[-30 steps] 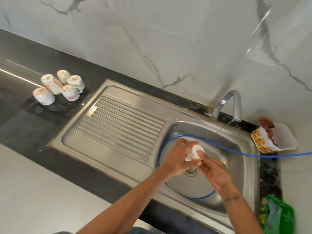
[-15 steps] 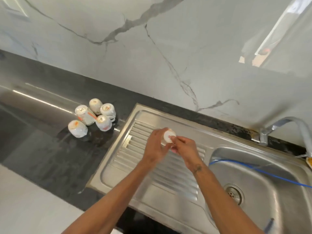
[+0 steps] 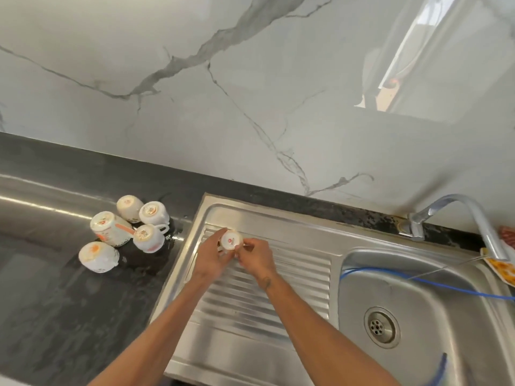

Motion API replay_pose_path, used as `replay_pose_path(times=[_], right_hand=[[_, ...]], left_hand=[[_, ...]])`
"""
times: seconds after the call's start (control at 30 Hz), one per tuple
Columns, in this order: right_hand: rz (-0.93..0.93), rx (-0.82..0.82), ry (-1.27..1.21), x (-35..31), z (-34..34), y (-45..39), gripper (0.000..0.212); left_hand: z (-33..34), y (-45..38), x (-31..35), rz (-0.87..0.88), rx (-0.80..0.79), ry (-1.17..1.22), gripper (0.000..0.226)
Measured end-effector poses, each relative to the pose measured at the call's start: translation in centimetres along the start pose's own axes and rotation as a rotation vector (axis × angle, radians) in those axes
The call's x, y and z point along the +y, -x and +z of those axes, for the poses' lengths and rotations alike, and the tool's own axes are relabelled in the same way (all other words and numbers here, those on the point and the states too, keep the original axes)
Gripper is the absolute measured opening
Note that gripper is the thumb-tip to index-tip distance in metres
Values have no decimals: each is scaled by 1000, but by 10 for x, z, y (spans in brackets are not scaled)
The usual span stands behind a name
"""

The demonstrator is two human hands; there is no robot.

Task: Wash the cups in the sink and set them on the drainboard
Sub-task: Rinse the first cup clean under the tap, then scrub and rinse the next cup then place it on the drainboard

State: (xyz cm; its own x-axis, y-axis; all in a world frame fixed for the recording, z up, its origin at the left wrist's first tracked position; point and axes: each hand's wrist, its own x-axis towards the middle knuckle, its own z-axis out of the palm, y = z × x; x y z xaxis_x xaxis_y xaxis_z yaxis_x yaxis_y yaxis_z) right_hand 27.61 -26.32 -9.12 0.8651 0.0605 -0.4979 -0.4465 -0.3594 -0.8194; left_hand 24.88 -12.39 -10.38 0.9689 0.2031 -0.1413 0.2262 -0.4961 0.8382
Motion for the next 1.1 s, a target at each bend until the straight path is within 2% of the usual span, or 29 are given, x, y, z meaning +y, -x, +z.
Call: replay_pose_path(times=[0.13, 0.23, 0.33, 0.4, 0.5, 0.53, 0.6, 0.67, 0.83, 1.03, 1.1], right_hand=[[11, -64, 10, 9, -6, 7, 34], [33, 2, -71, 15, -41, 13, 46], [-87, 276, -108, 43, -118, 8, 25], [-51, 495, -131, 73, -185, -5, 16], [57, 725, -309, 102, -284, -25, 15], [116, 767, -414, 101, -309, -28, 26], [210, 775, -584, 103, -349, -36, 44], [243, 755, -692, 109, -370, -47, 44], [149, 650, -1028, 111, -376, -62, 20], [55, 588, -928, 130, -377, -62, 56], [48, 530, -952, 129, -380, -54, 44]], left_hand=[[4, -4, -7, -62, -34, 2, 67], [3, -7, -4, -85, -71, -22, 80], [6, 1, 12, -24, -7, -246, 92], [9, 14, 35, 102, 96, -339, 91], [42, 34, 83, 230, 140, -324, 71], [56, 40, 99, 251, 124, -311, 66], [91, 50, 128, 274, 81, -267, 57], [125, 56, 151, 292, 46, -228, 51], [193, 68, 184, 322, 0, -162, 45], [254, 75, 218, 181, -117, -67, 35], [274, 75, 230, 142, -178, -51, 31]])
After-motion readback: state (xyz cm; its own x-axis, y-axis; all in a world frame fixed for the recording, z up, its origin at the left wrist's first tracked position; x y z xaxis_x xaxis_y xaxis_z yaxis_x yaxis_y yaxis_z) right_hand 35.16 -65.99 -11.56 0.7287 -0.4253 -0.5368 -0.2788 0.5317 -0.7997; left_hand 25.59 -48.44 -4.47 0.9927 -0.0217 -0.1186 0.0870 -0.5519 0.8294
